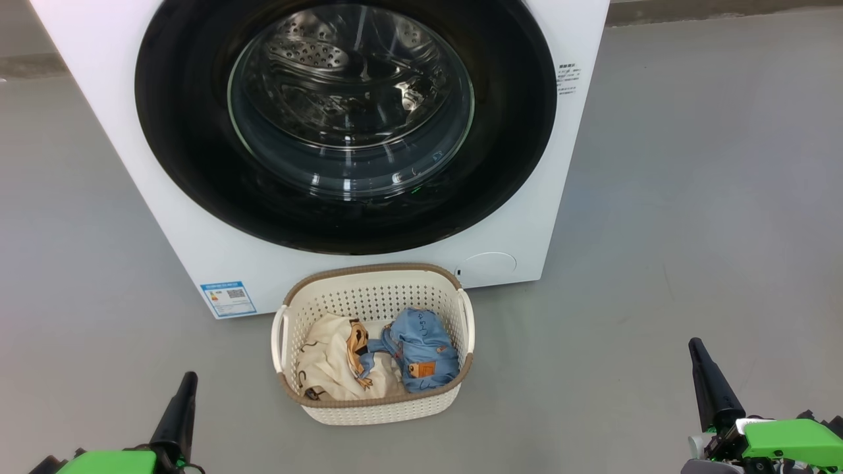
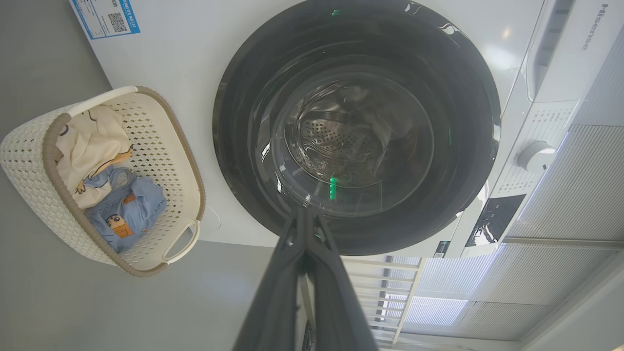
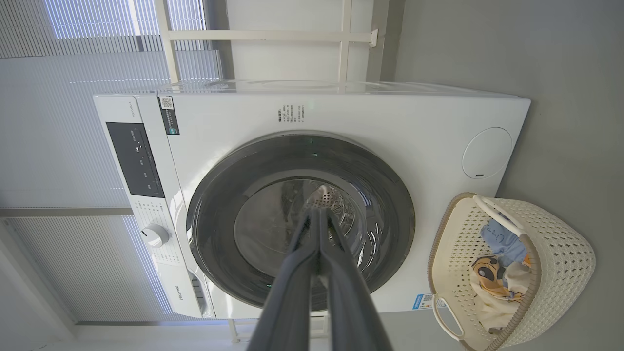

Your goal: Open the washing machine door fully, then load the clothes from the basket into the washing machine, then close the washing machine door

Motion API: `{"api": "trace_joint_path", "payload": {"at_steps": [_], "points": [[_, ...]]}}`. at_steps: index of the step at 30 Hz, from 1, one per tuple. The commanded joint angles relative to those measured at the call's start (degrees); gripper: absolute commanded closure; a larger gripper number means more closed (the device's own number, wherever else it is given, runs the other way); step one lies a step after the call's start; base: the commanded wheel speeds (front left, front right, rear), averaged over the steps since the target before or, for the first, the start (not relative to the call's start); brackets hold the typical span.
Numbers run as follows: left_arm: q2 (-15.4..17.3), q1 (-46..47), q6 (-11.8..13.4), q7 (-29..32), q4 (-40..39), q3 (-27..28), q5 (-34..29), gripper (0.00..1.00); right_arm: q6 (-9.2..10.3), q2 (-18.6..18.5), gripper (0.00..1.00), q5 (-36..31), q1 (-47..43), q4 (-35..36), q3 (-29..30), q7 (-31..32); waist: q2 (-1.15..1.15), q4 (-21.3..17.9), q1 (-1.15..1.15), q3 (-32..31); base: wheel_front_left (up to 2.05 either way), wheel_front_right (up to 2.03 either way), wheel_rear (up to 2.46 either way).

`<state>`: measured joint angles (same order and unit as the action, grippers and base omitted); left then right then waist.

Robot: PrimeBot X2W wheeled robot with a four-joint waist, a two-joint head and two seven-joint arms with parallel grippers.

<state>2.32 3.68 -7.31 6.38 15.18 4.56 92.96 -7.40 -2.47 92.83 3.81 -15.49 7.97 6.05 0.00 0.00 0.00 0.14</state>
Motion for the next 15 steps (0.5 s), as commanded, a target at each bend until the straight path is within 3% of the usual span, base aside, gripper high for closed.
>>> {"api": "trace_joint_path", "payload": {"at_steps": [1, 15], "points": [[0.55, 2.60, -0.18, 0.12, -1.07, 1.97, -0.81, 1.00, -0.09, -0.41, 1.00, -0.67, 2.47, 1.38, -1.44, 0.44, 0.00, 0.00, 0.00, 0.00, 0.00, 0.00, 0.00], [0.55, 2.60, -0.18, 0.11, -1.07, 1.97, -0.80, 1.00, -0.09, -0.41, 1.00, -0.67, 2.47, 1.38, -1.44, 0.44, 0.00, 0.00, 0.00, 0.00, 0.00, 0.00, 0.00]]}}
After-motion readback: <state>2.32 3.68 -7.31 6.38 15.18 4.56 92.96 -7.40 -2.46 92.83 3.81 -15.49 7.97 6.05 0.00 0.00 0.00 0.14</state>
